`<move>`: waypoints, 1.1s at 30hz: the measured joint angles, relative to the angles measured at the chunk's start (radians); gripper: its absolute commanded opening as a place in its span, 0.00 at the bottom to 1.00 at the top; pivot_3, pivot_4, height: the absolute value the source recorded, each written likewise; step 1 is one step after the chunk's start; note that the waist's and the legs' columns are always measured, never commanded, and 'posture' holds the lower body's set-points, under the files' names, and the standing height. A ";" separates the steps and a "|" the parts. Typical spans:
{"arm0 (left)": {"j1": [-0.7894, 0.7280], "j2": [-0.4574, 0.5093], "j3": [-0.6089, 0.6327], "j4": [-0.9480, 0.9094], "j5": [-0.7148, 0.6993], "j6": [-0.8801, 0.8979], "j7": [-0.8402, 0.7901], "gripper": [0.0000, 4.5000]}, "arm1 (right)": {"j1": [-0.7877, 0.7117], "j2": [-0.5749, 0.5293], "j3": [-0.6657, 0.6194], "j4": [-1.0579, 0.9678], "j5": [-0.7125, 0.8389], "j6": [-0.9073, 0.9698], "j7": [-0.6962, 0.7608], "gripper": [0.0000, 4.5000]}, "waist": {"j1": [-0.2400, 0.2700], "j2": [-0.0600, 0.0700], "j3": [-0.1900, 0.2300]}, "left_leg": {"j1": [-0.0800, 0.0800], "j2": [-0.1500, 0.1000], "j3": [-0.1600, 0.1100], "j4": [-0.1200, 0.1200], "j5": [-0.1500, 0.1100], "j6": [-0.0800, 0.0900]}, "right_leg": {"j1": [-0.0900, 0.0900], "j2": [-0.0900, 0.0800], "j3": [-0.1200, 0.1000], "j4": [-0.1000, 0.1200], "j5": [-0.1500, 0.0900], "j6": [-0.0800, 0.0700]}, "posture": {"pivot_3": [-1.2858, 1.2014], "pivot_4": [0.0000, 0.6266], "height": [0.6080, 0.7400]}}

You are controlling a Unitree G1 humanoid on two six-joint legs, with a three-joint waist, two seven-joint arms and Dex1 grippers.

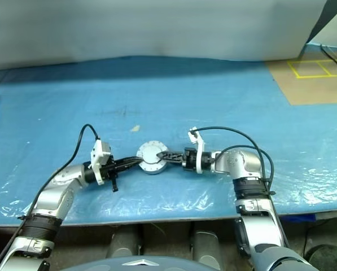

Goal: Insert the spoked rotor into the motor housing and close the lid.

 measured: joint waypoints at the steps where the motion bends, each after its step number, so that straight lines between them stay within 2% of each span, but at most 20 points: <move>1: 0.000 0.001 0.000 0.000 0.000 0.000 0.000 0.00 | 0.000 -0.001 0.000 0.004 -0.001 0.000 -0.004 0.55 | 0.000 0.000 0.000 | 0.000 0.000 0.000 0.000 0.000 0.000 | 0.000 0.000 0.000 0.000 0.000 0.000 | 0.52 0.24 1.00; 5: 0.003 0.011 0.003 0.011 0.003 -0.003 -0.005 0.00 | -0.005 -0.002 -0.017 0.004 0.012 -0.006 -0.004 0.28 | 0.001 0.000 0.000 | 0.000 0.000 0.000 0.000 0.000 0.000 | 0.000 0.000 0.000 0.000 0.000 0.000 | 0.52 0.24 1.00; 6: 0.003 0.011 0.002 0.022 0.004 -0.006 -0.008 0.00 | -0.005 0.001 -0.021 0.004 0.016 -0.008 -0.005 0.26 | 0.000 0.000 0.000 | 0.000 0.000 0.000 0.000 0.000 0.000 | 0.000 0.000 0.000 0.000 0.000 0.000 | 0.52 0.24 1.00; 21: 0.001 -0.010 0.014 0.034 -0.009 -0.004 0.022 0.00 | -0.006 0.003 -0.022 0.013 0.017 -0.041 -0.009 0.26 | 0.000 0.000 0.000 | 0.000 0.000 0.000 0.000 0.000 0.000 | 0.000 0.000 0.000 0.000 0.000 0.000 | 0.52 0.24 1.00; 26: -0.060 -0.110 0.113 0.035 -0.082 0.045 0.188 0.00 | -0.033 0.037 -0.069 0.054 0.030 -0.045 -0.051 0.26 | -0.001 0.000 0.000 | 0.000 0.000 0.000 0.001 0.000 -0.001 | 0.000 0.000 0.000 0.001 0.000 0.000 | 0.52 0.24 1.00; 32: -0.036 -0.092 0.108 0.041 -0.091 0.177 0.230 0.00 | -0.035 0.062 -0.169 0.069 0.072 -0.030 -0.107 0.26 | 0.000 0.000 0.000 | -0.007 0.000 0.000 0.000 -0.001 -0.002 | -0.007 0.000 0.000 0.001 0.000 0.000 | 0.52 0.24 1.00; 33: -0.037 -0.092 0.111 0.041 -0.108 0.203 0.228 0.04 | -0.039 0.067 -0.187 0.069 0.083 -0.026 -0.114 0.26 | 0.001 0.000 0.000 | -0.011 0.000 0.000 0.001 -0.001 -0.002 | -0.011 0.000 0.000 0.002 0.000 0.000 | 0.52 0.24 1.00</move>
